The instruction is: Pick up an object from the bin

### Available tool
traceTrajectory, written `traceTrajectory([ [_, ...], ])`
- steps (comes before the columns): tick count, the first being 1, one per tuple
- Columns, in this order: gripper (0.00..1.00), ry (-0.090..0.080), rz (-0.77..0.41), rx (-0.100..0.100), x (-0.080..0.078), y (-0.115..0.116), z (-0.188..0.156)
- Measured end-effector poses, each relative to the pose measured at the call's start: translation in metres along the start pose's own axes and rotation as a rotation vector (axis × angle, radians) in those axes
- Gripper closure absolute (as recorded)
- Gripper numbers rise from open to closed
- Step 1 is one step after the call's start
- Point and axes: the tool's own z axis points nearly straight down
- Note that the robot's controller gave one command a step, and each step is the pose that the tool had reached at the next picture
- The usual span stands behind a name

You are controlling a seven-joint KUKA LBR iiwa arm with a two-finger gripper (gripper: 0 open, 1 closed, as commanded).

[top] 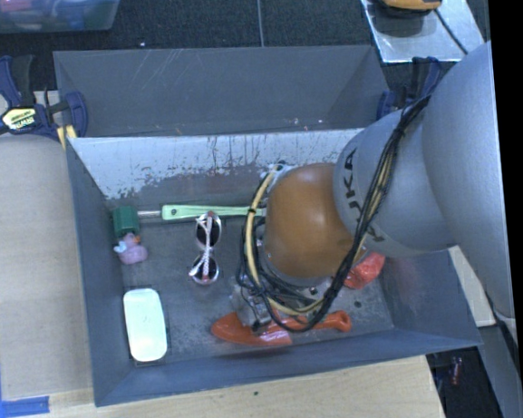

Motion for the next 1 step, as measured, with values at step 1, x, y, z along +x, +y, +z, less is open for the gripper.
traceTrajectory([
  [1,1.00,0.000,0.000,0.000,0.0000,0.0000,0.0000],
])
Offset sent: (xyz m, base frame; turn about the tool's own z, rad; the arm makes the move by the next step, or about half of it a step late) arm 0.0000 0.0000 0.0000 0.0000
